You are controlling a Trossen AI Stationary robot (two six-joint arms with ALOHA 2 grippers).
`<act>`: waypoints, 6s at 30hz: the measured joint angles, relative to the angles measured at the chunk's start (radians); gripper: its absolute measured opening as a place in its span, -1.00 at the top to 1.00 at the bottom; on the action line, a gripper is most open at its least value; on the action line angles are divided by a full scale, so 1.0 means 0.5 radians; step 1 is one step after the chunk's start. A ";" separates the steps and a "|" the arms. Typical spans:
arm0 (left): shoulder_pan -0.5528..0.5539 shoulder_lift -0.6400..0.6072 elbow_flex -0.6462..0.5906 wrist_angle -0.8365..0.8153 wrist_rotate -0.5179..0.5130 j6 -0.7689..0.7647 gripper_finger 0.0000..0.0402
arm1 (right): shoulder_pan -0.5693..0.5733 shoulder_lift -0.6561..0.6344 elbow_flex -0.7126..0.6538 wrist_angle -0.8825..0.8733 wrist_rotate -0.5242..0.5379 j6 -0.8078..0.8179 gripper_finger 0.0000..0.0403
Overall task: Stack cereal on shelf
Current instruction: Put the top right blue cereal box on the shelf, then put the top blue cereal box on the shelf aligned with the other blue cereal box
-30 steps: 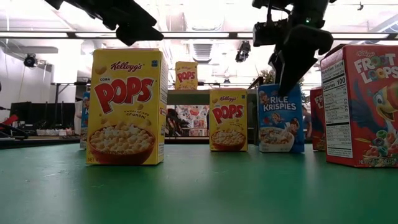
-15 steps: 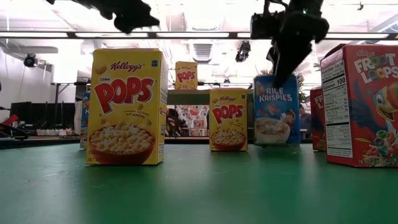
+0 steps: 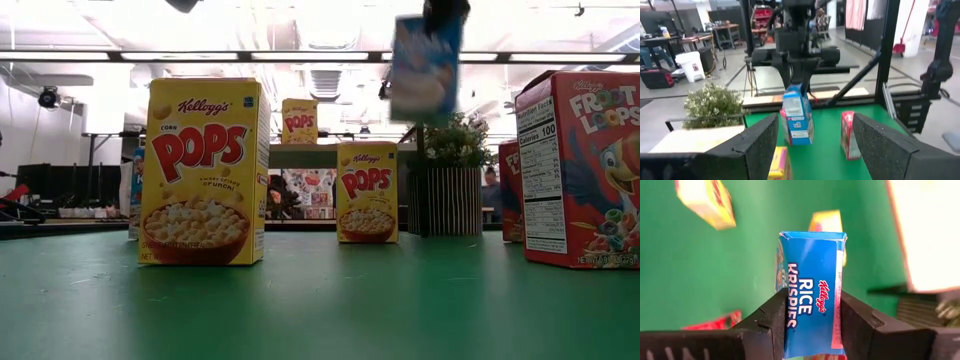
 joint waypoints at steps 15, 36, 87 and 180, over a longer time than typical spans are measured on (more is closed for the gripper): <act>0.002 -0.043 0.000 0.103 -0.005 0.000 -0.19 | -0.508 0.352 0.854 -0.121 -0.046 -0.743 0.33; 0.002 -0.046 0.000 0.069 -0.027 0.055 -0.19 | -1.377 1.052 1.508 -0.373 -0.396 -1.682 0.33; 0.002 -0.043 0.000 0.071 -0.159 0.084 -0.19 | -1.436 1.163 1.512 -0.129 -0.504 -1.628 0.03; 0.014 0.583 0.178 -1.817 -0.837 -0.298 -0.39 | 0.014 -0.239 -0.971 1.748 -0.395 -0.670 0.96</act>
